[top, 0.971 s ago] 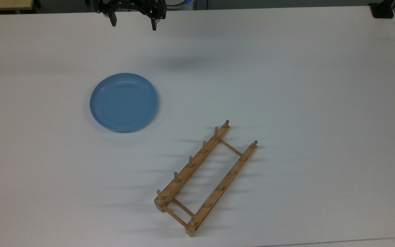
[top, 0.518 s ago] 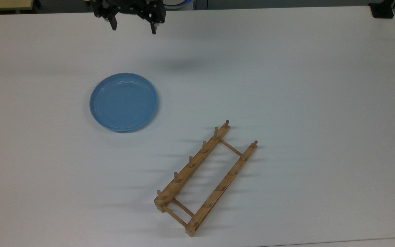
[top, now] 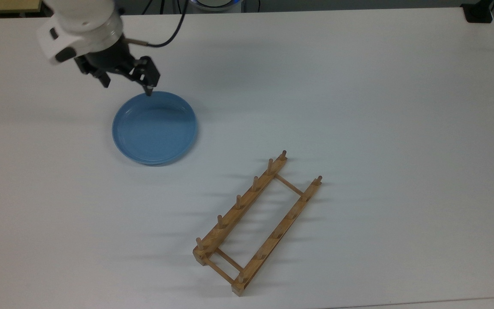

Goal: Place plate in plate rack
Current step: 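Move the gripper over the blue plate's rim and lower it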

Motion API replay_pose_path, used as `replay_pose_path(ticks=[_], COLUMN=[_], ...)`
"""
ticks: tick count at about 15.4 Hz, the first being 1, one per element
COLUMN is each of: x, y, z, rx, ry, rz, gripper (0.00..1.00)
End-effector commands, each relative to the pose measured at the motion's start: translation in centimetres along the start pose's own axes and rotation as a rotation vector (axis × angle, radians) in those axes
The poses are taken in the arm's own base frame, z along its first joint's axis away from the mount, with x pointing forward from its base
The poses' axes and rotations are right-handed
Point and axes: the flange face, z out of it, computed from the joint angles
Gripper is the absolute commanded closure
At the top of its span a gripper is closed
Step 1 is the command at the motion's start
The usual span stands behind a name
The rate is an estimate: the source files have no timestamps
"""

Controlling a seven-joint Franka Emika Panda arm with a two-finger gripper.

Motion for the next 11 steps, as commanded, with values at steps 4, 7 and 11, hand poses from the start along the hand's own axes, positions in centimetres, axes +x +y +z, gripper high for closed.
replay_pose_path(ticks=[4,7,11], x=[2.7,3.7,4.2], y=[5.5,7.2,7.5], z=[6.4,8.5,10.2], rx=[0.043,0.010,-0.008], ry=[-0.055,-0.035,-0.028], rz=[-0.133,-0.180,-0.231], gripper=[0.19,0.29,0.44])
